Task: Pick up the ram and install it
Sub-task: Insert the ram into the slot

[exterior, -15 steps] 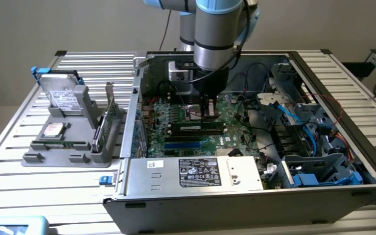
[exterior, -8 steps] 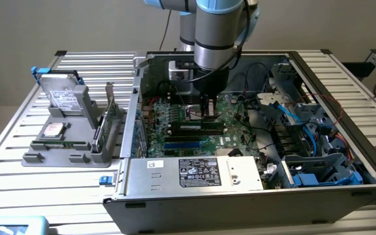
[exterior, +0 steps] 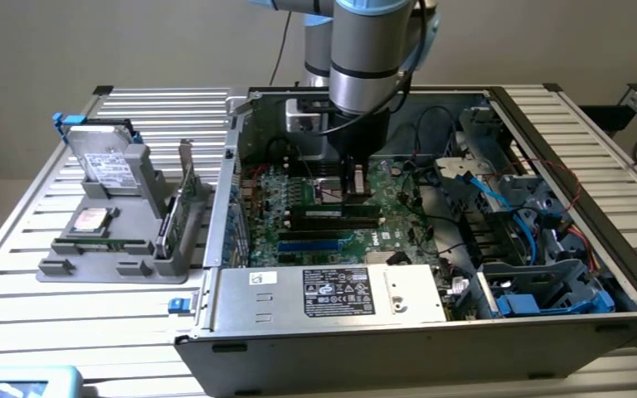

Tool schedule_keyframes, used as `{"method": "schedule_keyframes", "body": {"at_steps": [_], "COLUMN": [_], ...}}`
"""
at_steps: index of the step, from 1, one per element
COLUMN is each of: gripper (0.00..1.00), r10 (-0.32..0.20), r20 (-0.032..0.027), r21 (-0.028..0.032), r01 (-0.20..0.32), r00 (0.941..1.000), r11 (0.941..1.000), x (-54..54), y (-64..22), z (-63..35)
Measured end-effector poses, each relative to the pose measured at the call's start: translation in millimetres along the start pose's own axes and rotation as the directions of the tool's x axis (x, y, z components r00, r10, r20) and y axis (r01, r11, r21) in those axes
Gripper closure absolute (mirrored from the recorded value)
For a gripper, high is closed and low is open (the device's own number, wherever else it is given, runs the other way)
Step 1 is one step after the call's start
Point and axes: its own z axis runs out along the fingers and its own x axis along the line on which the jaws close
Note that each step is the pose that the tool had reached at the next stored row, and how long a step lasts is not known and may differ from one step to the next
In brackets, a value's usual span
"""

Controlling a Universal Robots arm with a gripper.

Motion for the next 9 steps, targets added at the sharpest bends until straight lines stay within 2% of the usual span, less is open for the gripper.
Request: {"method": "schedule_keyframes", "body": {"at_steps": [4, 9], "gripper": [0.86, 0.86], "r10": [-0.037, -0.039], "r20": [-0.0004, -0.0005], "r21": [0.0030, 0.0030], "r01": [0.037, 0.039], "r00": [0.9993, 0.9992], "r11": [0.9993, 0.9992], "x": [0.5, 0.6], "y": [-0.1, 0.0], "z": [0.0, 0.1]}}
